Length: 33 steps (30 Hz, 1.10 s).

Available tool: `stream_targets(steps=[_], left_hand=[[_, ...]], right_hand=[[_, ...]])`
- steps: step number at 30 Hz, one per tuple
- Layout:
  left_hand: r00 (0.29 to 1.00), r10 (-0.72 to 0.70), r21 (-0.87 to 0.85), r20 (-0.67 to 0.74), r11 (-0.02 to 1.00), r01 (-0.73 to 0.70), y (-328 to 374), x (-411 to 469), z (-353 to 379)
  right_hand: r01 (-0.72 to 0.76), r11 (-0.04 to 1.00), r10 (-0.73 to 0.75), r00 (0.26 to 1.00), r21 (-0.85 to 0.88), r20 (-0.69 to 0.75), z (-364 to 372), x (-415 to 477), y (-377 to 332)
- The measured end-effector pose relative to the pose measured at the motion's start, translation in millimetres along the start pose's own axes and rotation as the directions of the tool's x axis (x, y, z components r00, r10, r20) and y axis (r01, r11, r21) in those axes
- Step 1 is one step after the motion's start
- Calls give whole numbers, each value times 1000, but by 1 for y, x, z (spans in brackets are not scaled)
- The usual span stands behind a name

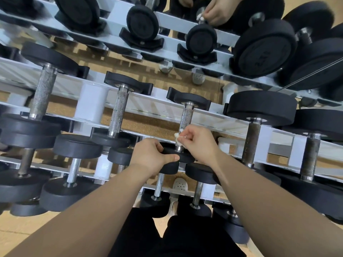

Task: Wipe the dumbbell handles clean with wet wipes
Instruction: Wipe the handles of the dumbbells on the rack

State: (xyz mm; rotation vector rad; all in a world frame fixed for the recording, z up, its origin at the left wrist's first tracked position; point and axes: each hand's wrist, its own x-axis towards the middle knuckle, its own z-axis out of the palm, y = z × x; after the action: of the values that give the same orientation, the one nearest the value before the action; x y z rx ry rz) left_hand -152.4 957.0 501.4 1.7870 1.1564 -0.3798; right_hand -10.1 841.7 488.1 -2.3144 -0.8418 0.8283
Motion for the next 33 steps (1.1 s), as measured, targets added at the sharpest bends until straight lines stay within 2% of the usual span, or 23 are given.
stream_targets(steps=[4,6,8,12,14,17,20,24,28,33], left_hand=[[1000,-8,-10,18,1000,8,-1,2,0],[1000,-7,-4,19,1000,7,-1,2,-1],[1000,-1,20,14,1000,0,0,2,-1],[1000,10,23,2,1000,-10,0,1,-1],[1000,18,20,-1,1000,-18,-1,1,-1],[1000,13,0,8,1000,-13,-1,2,-1],[1000,9,-1,20,1000,-9,-1,3,-2],[1000,17,11,18,1000,-18,0,2,-2],[1000,12,13,17,1000,-12,0,2,-1],[1000,9,0,22,1000,-9,-1,2,-2]], right_hand=[[-9,995,22,990,95,-140,-13,36,-12],[-6,998,19,978,64,-206,-15,41,-14],[-13,998,25,982,66,-188,-12,30,-13],[53,997,-55,998,-54,-43,0,-11,3],[49,998,-49,999,-40,-4,3,-16,7],[46,999,-45,998,11,-49,-4,6,-4],[-27,990,47,989,140,-141,-20,28,-17],[10,985,15,989,172,-148,-15,15,-7],[71,994,-59,986,78,-154,2,-12,12],[25,994,-1,976,107,-216,4,11,0]])
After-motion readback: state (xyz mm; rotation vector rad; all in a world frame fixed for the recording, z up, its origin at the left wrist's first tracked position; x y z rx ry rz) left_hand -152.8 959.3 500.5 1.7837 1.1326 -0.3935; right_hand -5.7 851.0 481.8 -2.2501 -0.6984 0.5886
